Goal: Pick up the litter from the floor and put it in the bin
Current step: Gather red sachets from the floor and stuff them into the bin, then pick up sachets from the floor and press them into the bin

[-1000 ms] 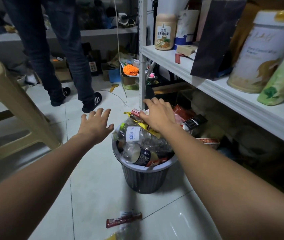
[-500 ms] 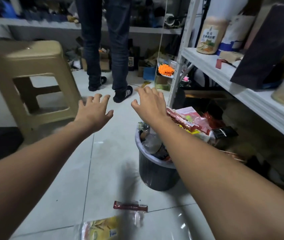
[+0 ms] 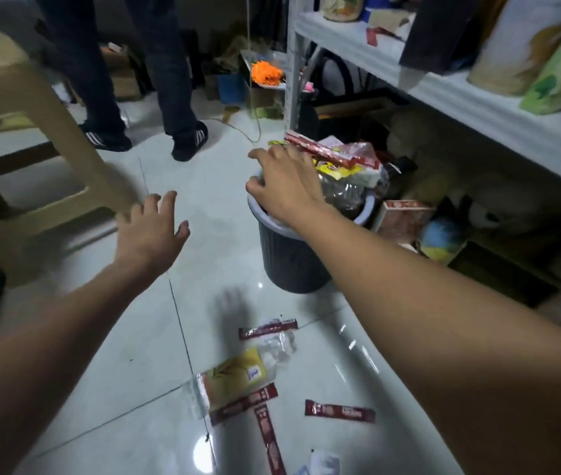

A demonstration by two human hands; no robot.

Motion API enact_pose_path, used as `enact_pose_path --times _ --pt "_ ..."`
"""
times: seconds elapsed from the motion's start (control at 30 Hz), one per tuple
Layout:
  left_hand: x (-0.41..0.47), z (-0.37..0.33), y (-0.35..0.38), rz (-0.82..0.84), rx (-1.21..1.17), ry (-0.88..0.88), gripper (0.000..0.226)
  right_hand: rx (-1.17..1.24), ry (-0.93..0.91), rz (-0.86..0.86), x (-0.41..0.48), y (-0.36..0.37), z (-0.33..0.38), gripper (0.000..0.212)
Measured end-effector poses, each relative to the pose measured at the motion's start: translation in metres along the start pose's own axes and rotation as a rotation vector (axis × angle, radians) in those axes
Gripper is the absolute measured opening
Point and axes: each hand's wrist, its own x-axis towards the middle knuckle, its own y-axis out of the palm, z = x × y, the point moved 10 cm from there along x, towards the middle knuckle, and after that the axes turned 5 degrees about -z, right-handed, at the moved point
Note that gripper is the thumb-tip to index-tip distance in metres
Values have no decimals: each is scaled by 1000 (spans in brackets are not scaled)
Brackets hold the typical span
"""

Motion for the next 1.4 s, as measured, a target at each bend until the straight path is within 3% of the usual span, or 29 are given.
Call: enact_pose_path --times 0.17,0.33,0.63,0.87,1.23,1.4 --pt "-30 -22 18 20 -4 82 57 -40 63 22 -38 0 -18 47" --pt "-48 -19 29 -9 -30 10 57 -42 73 -5 -69 2 -22 45" --pt "-120 -19 47 68 20 9 56 -26 134 177 -160 50 -32 49" --pt "-169 -15 42 39 -11 -66 54 3 46 198 -199 54 -1 51" --pt "-239 -96 153 223 -24 178 57 -53 156 251 -259 88 -55 50" --pt "-300 -140 221 407 -30 294 62 -82 171 267 -278 108 -71 50"
